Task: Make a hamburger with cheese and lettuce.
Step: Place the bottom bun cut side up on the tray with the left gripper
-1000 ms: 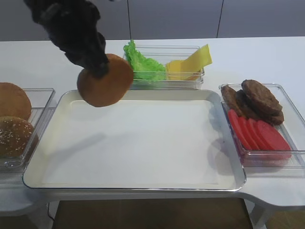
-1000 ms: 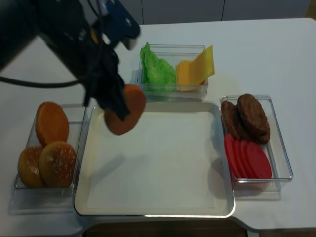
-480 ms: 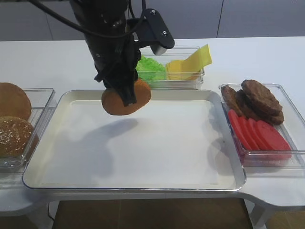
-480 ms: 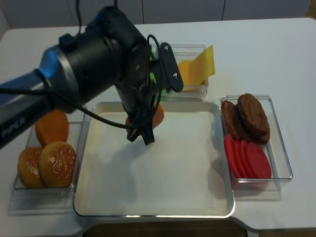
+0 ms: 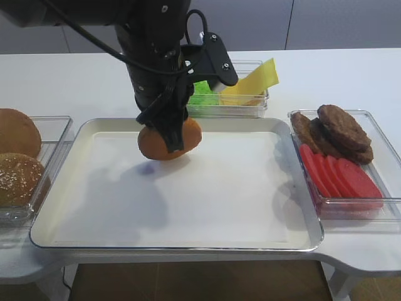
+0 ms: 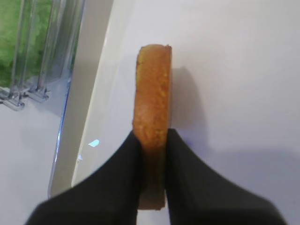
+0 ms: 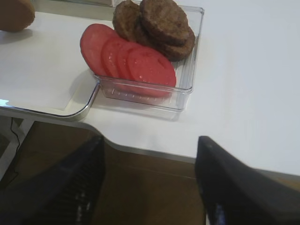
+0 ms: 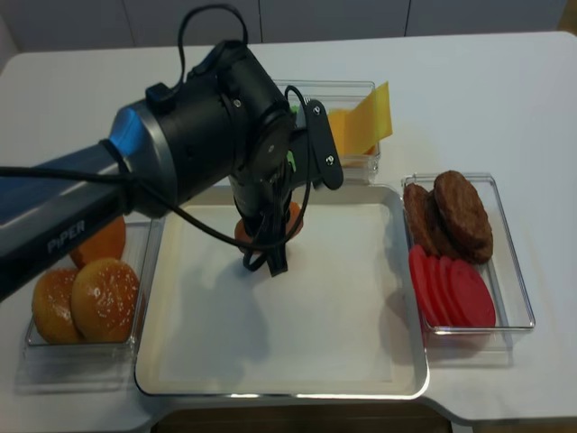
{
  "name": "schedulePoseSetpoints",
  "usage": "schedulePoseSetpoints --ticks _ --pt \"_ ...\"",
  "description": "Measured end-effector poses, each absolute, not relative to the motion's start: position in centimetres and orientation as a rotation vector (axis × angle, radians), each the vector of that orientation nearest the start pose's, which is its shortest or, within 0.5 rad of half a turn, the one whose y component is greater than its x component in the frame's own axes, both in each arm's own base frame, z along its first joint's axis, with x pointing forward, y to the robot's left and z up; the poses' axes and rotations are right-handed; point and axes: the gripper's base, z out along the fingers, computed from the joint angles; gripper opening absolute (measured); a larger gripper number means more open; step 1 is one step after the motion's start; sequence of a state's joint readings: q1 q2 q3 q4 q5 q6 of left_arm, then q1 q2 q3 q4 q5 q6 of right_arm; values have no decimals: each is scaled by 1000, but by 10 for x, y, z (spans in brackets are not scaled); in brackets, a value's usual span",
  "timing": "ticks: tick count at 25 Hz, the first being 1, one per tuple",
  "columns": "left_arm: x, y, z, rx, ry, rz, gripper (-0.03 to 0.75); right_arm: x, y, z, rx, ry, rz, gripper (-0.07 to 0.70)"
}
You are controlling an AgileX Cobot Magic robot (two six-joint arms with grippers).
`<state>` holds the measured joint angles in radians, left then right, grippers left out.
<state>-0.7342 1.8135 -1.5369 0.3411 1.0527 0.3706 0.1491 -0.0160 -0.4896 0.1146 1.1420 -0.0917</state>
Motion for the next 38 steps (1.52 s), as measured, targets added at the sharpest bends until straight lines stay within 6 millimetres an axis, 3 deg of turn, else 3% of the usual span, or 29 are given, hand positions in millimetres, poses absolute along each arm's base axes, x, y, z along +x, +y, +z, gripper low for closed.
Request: schedulePoseSetpoints --ticks 18,38 --pt "296 -244 279 1659 2237 335 92 -11 8 268 -268 2102 172 475" --pt "288 -251 278 1720 2247 190 92 -11 8 268 -268 2102 172 475"
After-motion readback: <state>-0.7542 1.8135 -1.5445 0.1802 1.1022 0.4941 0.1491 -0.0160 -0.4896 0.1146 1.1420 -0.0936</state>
